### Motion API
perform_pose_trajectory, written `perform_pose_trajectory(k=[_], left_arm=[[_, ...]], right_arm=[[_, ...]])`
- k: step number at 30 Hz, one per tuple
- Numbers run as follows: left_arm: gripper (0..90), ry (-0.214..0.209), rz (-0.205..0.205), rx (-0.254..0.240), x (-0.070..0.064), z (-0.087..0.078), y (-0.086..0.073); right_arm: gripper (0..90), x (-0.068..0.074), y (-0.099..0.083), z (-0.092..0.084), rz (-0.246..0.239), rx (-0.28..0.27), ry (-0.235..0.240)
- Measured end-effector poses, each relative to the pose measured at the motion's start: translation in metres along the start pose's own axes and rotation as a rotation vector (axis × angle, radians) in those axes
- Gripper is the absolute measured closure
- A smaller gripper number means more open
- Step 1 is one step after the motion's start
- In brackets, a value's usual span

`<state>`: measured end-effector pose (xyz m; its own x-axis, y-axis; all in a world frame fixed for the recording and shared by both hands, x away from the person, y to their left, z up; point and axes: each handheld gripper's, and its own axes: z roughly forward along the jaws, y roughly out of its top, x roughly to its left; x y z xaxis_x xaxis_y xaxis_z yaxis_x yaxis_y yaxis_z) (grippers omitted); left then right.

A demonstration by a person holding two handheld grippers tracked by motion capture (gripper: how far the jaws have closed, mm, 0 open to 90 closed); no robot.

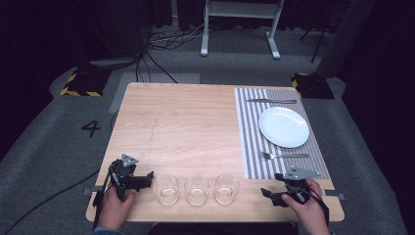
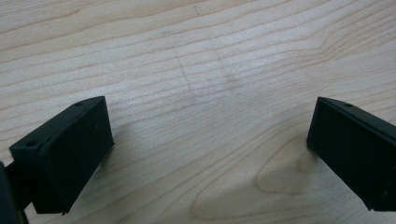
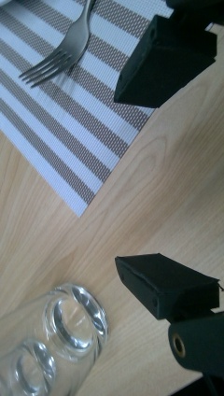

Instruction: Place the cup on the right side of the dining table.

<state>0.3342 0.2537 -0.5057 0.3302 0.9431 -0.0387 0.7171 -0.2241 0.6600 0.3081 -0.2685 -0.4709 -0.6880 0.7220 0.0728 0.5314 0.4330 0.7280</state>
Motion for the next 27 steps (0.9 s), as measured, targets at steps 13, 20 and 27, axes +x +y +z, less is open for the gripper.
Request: perform_pose_trajectory(k=[13, 20, 27], left_arm=[[0.5, -0.003, 0.008, -0.001, 0.000, -0.001, -0.001], [0.5, -0.004, 0.009, -0.001, 0.000, -0.001, -0.001], [0.5, -0.010, 0.020, 0.000, -0.001, -0.002, -0.003]], right_arm=[[16.6, 0.029, 0.031, -0.011, -0.106, 0.027, 0.048], [16.6, 0.043, 0.043, -0.005, -0.145, 0.024, 0.080], [16.4, 0.059, 0.052, 0.005, -0.213, 0.035, 0.144]])
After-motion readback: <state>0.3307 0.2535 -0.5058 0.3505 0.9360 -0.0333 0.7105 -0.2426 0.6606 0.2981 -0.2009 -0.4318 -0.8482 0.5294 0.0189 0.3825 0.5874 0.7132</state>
